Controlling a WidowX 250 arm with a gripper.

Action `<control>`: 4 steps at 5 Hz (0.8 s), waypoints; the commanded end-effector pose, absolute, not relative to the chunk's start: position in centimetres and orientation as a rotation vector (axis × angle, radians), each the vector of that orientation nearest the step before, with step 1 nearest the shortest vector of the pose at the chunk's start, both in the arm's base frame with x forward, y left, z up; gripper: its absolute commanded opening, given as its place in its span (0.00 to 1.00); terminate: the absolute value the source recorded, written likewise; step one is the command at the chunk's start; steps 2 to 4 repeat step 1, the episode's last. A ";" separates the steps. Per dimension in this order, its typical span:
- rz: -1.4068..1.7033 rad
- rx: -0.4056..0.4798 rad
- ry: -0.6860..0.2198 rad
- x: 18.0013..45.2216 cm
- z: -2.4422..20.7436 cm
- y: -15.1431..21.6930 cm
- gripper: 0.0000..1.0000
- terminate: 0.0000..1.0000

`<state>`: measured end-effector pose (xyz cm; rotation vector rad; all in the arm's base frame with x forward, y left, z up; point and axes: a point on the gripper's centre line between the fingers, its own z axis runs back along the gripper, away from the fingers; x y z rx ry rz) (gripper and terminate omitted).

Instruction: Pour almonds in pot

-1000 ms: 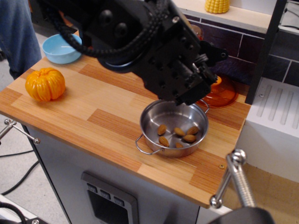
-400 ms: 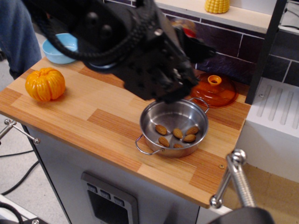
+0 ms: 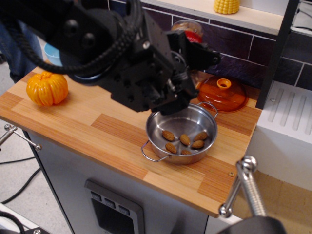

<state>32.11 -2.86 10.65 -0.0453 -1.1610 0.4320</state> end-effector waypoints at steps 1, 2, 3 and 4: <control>0.382 -0.089 -1.262 32.2 12.5 -3.5 0.00 1.00; 0.382 -0.089 -1.262 32.2 12.5 -3.5 0.00 1.00; 0.382 -0.089 -1.262 32.2 12.5 -3.5 0.00 1.00; 0.382 -0.089 -1.262 32.2 12.5 -3.5 0.00 1.00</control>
